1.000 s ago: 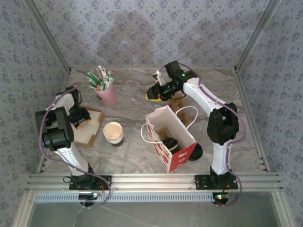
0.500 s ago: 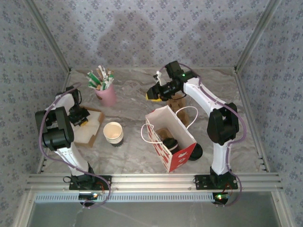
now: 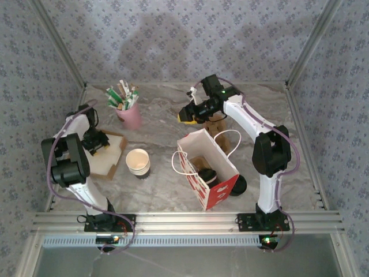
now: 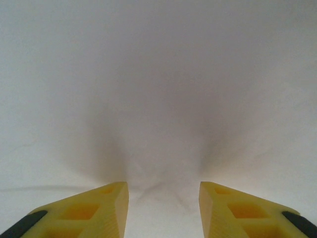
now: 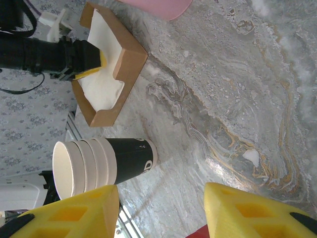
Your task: Pack the takeout coffee
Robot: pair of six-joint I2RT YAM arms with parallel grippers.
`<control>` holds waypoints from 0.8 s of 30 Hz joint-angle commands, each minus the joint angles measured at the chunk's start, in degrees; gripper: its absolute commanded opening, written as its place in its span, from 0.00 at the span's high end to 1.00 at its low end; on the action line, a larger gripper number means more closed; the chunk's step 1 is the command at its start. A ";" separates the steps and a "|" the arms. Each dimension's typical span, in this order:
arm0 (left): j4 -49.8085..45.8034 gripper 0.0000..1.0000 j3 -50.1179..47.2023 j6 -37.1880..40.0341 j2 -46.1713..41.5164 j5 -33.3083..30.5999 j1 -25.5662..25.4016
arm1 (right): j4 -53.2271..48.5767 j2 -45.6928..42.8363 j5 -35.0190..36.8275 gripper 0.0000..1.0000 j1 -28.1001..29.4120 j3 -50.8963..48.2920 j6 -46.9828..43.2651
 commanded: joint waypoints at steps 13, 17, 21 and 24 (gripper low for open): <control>-0.32 0.83 0.09 -0.01 1.74 -0.62 -1.02 | -1.13 -1.68 -0.15 0.49 -0.53 -0.63 -1.23; -1.53 0.82 0.54 -0.01 -0.20 -1.47 -1.09 | -1.29 -1.68 -0.11 0.50 -0.49 -0.60 -1.22; -2.06 0.82 0.80 -0.11 -1.55 -1.78 -1.02 | -1.27 -1.76 -0.13 0.50 -0.47 -0.67 -1.29; -2.17 0.82 0.90 -0.11 -1.82 -1.78 -1.01 | -1.28 -1.76 -0.25 0.50 -0.43 -0.82 -1.31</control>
